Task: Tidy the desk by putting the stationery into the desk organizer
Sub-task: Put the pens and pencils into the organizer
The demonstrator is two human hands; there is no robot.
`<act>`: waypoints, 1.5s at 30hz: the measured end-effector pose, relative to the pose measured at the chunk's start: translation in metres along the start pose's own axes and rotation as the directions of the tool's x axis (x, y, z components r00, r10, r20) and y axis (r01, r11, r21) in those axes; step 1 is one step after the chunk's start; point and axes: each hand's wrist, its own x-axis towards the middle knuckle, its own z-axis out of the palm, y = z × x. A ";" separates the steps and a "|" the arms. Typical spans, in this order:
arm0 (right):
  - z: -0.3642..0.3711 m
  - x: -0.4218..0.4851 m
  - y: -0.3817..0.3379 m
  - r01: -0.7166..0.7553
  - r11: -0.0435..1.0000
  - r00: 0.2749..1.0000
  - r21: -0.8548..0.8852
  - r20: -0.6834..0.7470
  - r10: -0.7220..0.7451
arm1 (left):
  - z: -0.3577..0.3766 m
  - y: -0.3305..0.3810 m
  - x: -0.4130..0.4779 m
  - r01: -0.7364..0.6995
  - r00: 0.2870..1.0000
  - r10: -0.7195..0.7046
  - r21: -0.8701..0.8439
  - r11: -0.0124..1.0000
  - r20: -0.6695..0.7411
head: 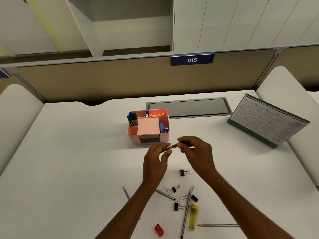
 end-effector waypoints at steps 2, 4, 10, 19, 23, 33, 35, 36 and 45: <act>-0.002 0.019 -0.008 0.055 0.998 0.998 -0.006 -0.040 -0.055 | -0.007 -0.005 -0.003 0.085 0.995 -0.082 0.042 0.996 -0.055; -0.003 0.041 -0.017 0.113 0.993 0.990 -0.040 -0.078 -0.116 | -0.017 -0.014 -0.012 0.143 0.985 -0.131 0.103 0.984 -0.113; 0.006 0.104 -0.031 0.253 0.960 0.949 -0.124 -0.161 -0.271 | -0.057 -0.040 -0.066 0.271 0.946 -0.227 0.184 0.945 -0.230; 0.049 0.148 -0.004 0.221 0.918 0.972 -0.330 0.002 -0.233 | -0.086 -0.061 -0.131 0.715 0.698 -0.650 0.255 0.651 -0.300; 0.064 0.159 0.012 0.151 0.927 0.988 -0.344 0.039 -0.146 | -0.088 -0.066 -0.144 0.777 0.628 -0.739 0.254 0.577 -0.244; 0.083 0.175 0.022 0.062 0.939 0.997 -0.337 0.064 -0.042 | -0.090 -0.069 -0.152 0.768 0.603 -0.783 0.377 0.517 -0.155; 0.083 0.177 0.018 0.063 0.936 0.996 -0.346 0.081 -0.038 | -0.089 -0.069 -0.153 0.758 0.617 -0.768 0.390 0.522 -0.172; 0.083 0.178 0.016 0.072 0.933 0.995 -0.352 0.092 -0.042 | -0.089 -0.067 -0.152 0.755 0.621 -0.764 0.396 0.522 -0.176; 0.089 0.187 0.007 0.214 0.860 0.962 -0.463 0.255 -0.102 | -0.086 -0.056 -0.148 0.747 0.636 -0.748 0.393 0.537 -0.187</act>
